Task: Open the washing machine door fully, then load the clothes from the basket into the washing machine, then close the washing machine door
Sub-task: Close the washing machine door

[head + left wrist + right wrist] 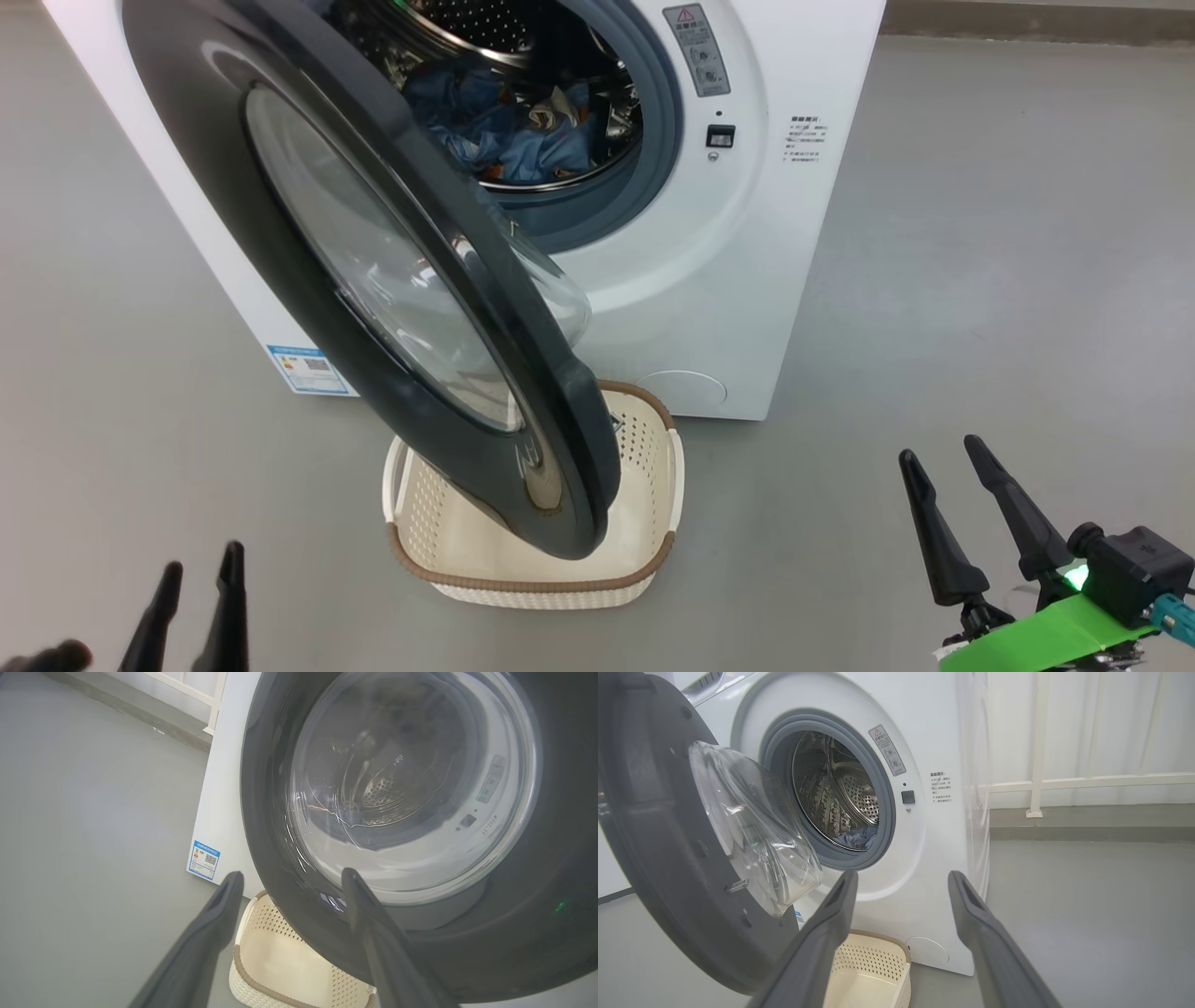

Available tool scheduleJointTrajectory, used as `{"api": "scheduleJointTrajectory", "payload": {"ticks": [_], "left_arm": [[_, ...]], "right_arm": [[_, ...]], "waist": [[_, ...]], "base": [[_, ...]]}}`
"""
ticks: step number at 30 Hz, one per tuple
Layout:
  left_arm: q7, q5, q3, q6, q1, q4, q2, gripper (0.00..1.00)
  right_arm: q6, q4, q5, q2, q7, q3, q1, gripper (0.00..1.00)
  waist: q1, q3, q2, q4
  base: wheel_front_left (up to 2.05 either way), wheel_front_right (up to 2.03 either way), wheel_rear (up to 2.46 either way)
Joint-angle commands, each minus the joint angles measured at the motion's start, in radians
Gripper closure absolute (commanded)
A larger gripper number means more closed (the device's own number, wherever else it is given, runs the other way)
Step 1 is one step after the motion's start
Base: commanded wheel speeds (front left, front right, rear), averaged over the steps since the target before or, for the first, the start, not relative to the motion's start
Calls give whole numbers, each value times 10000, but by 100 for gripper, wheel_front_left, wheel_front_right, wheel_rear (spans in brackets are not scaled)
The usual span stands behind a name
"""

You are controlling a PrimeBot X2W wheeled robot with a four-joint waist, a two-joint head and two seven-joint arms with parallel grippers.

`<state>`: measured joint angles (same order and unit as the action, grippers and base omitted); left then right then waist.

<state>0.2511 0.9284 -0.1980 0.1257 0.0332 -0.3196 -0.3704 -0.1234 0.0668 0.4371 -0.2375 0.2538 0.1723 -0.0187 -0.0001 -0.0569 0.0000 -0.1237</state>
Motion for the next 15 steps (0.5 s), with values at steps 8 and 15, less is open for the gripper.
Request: {"api": "scheduleJointTrajectory", "payload": {"ticks": [8, 15], "left_arm": [[105, -3915, 1851, 50, -381, 497, 962, 0], [106, -6005, 2551, 50, -725, 872, 1841, 0]], "right_arm": [[-73, -244, -45, -189, 80, 184, 81, 0], [-73, -234, -48, -185, 80, 207, 132, 0]], "waist": [[1, -107, 0, -97], [1, -109, 0, -148]], "base": [[0, 0, 0], [0, 0, 0]]}}
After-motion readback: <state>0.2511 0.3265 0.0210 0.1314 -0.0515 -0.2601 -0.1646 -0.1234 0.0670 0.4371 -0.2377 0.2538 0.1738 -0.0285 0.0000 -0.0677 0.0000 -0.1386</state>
